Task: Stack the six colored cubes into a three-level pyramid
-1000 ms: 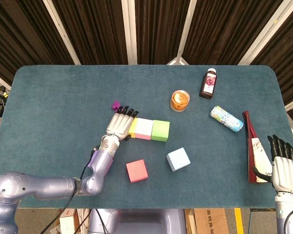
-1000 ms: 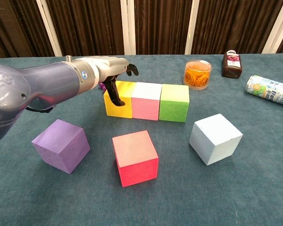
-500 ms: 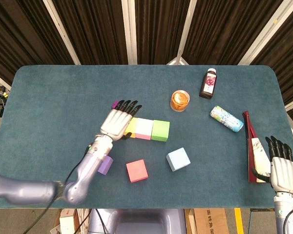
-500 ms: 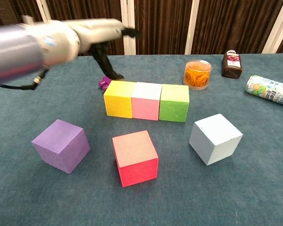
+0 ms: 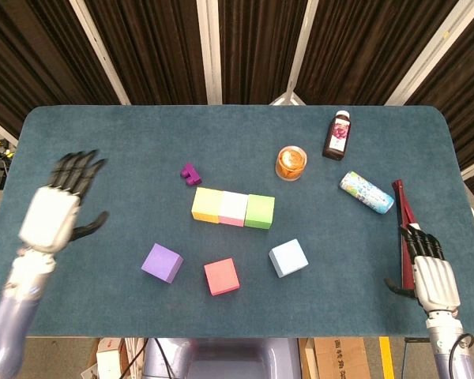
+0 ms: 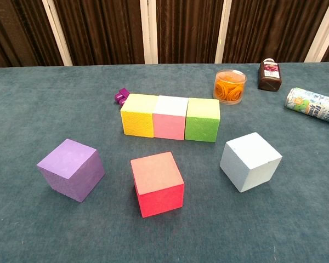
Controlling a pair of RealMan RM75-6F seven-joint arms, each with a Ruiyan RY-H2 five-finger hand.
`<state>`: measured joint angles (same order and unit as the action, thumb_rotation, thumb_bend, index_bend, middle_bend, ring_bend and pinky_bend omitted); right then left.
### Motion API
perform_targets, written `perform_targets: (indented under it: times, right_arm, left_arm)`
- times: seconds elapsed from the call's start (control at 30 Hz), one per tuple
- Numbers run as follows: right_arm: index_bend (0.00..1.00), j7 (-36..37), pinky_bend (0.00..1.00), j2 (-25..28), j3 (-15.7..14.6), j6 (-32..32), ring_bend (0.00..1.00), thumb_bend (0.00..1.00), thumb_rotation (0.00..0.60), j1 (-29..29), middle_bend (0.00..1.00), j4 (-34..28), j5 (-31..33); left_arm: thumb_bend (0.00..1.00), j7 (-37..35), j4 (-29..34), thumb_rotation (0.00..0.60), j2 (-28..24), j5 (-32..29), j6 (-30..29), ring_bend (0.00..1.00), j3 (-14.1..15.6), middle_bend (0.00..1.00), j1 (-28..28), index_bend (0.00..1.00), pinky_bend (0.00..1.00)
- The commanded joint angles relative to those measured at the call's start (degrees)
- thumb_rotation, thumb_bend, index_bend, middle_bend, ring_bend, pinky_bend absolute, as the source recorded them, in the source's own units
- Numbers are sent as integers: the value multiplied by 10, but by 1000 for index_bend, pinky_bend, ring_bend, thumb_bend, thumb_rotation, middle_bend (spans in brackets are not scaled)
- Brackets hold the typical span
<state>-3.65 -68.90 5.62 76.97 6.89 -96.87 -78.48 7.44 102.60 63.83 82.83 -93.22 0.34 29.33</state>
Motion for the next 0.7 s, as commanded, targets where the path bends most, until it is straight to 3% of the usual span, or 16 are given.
perform_targets:
  times: [0.03, 0.33, 0.5, 0.7]
  right_arm:
    - [78, -4, 0, 20, -11, -21, 21, 198, 600, 18, 66, -27, -32]
    - [79, -57, 0, 65, -5, -112, 21, 197, 600, 92, 69, -110, -63]
    - [86, -109, 0, 60, 15, -182, 33, 198, 600, 145, 87, -142, -15]
    - [105, -149, 0, 21, 32, -243, 52, 197, 600, 200, 115, -137, 54]
  left_arm:
    - [328, -43, -54, 600, -17, 24, -46, 0, 38, 29, -68, 84, 0]
    - [328, -127, -141, 600, 33, 26, -68, 0, 38, 36, -134, 84, 0]
    - [328, -159, -175, 600, 53, 22, -75, 0, 24, 36, -156, 84, 0]
    - [328, -168, -193, 600, 65, 25, -78, 0, 10, 39, -167, 85, 0]
